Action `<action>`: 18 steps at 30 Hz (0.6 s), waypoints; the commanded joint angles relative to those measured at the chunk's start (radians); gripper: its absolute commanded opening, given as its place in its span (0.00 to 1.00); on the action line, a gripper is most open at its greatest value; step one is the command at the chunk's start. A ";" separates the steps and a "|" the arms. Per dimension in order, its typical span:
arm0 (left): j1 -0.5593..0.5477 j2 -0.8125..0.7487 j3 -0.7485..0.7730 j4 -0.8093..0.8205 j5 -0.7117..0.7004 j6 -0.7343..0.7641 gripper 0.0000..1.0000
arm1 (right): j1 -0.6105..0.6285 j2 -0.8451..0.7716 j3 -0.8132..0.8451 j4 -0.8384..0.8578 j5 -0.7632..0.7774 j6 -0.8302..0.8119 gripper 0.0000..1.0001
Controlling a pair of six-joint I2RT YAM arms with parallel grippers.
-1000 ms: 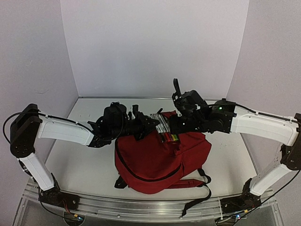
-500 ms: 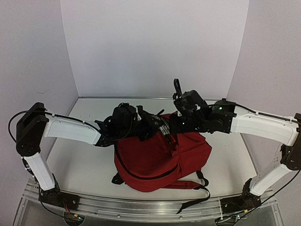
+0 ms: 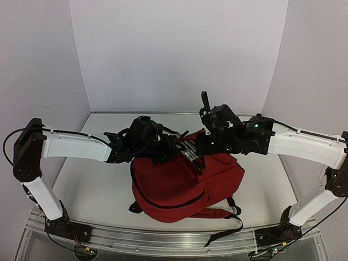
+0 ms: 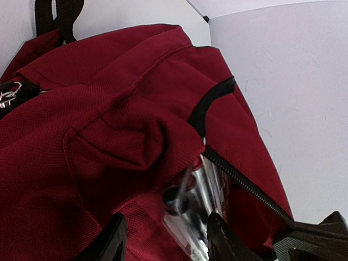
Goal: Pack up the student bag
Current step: Place the stationery in the student bag.
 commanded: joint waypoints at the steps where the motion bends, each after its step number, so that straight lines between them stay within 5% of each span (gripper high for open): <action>1: 0.000 -0.029 0.028 -0.027 0.041 0.030 0.44 | 0.014 -0.035 0.014 0.043 -0.016 0.007 0.00; 10: -0.016 0.071 0.123 0.025 0.100 0.041 0.19 | 0.015 -0.029 0.008 0.043 -0.015 0.007 0.00; 18: -0.041 0.155 0.215 0.064 0.115 0.037 0.13 | 0.014 -0.009 0.002 0.047 0.003 0.020 0.00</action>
